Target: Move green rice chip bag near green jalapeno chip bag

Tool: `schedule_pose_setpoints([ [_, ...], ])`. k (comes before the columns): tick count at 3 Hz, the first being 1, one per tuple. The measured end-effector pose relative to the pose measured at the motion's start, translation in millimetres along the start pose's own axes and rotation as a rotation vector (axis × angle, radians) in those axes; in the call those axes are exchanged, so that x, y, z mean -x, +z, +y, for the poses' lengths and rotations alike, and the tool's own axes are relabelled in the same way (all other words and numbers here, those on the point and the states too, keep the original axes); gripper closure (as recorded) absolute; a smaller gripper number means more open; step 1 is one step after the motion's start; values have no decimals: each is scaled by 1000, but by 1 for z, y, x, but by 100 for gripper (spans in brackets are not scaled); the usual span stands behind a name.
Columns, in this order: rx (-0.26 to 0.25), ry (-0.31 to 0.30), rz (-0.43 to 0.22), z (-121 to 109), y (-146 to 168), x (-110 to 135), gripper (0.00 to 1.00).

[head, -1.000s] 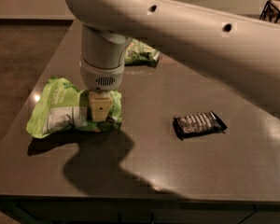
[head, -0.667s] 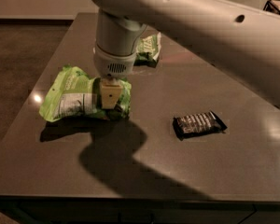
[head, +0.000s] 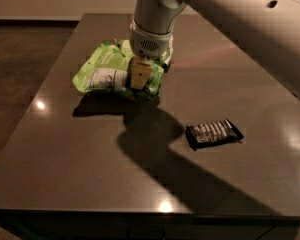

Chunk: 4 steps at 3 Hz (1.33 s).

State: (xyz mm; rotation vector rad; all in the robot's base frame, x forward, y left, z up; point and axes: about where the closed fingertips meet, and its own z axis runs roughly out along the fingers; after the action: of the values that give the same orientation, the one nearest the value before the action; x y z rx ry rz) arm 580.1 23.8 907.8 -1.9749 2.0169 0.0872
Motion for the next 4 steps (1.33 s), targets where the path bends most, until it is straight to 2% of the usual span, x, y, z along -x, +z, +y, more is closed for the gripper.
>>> schedule_pose_setpoints([
  [1,-40,120,5,-36,-12,-30,100],
  [2,-55,238,22,-59,-15,-62,82],
  [3,-51,320,25,-71,-12,-90,58],
  [4,-44,372,3,-76,-11,-109,35],
])
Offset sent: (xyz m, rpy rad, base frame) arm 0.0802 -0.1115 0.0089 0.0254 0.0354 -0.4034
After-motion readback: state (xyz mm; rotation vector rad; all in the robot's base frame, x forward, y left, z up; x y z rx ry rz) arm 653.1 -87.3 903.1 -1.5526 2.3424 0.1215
